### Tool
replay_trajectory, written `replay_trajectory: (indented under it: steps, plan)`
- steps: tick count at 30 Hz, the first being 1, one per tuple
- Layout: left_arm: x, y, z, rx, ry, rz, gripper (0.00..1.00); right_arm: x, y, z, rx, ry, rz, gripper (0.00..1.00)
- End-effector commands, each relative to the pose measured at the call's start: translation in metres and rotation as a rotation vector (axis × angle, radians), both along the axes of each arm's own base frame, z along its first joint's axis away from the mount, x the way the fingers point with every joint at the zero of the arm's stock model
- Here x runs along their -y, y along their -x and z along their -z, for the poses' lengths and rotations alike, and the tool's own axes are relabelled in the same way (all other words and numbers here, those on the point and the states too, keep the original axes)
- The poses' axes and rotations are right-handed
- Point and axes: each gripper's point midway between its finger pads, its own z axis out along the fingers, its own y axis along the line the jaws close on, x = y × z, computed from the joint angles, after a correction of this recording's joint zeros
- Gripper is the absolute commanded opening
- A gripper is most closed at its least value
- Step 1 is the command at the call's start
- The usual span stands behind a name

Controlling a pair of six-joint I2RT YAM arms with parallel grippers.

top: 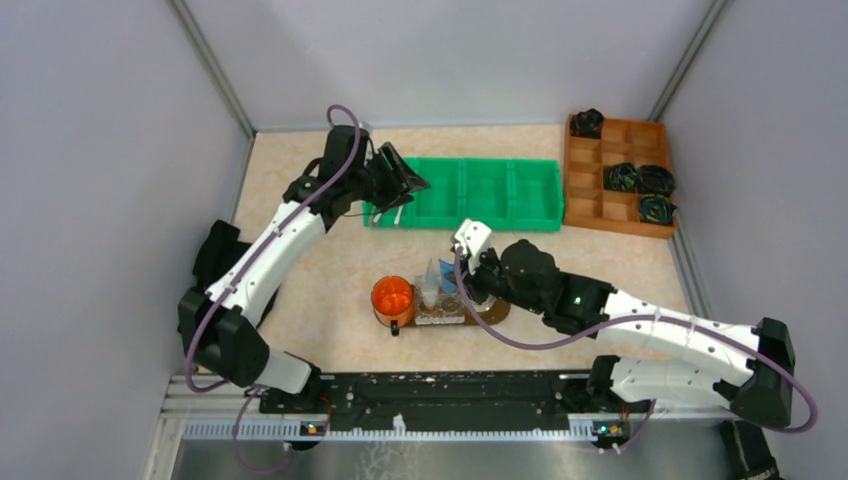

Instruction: Prepare toiletry sets of a toothbrush and toothpaste on the tray

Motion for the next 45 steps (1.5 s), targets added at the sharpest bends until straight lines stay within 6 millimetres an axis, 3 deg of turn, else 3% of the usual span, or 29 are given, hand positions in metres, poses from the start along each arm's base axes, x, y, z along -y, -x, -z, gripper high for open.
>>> replay_trajectory:
  steps: [1,45]
  plan:
    - [-0.003,0.003,-0.009,0.036,0.014,0.011,0.58,-0.014,-0.005,-0.018,0.050,-0.071,-0.002,0.12]
    - [-0.002,0.005,-0.011,0.046,0.023,0.026,0.57,-0.017,-0.011,0.045,-0.028,-0.075,0.065,0.12]
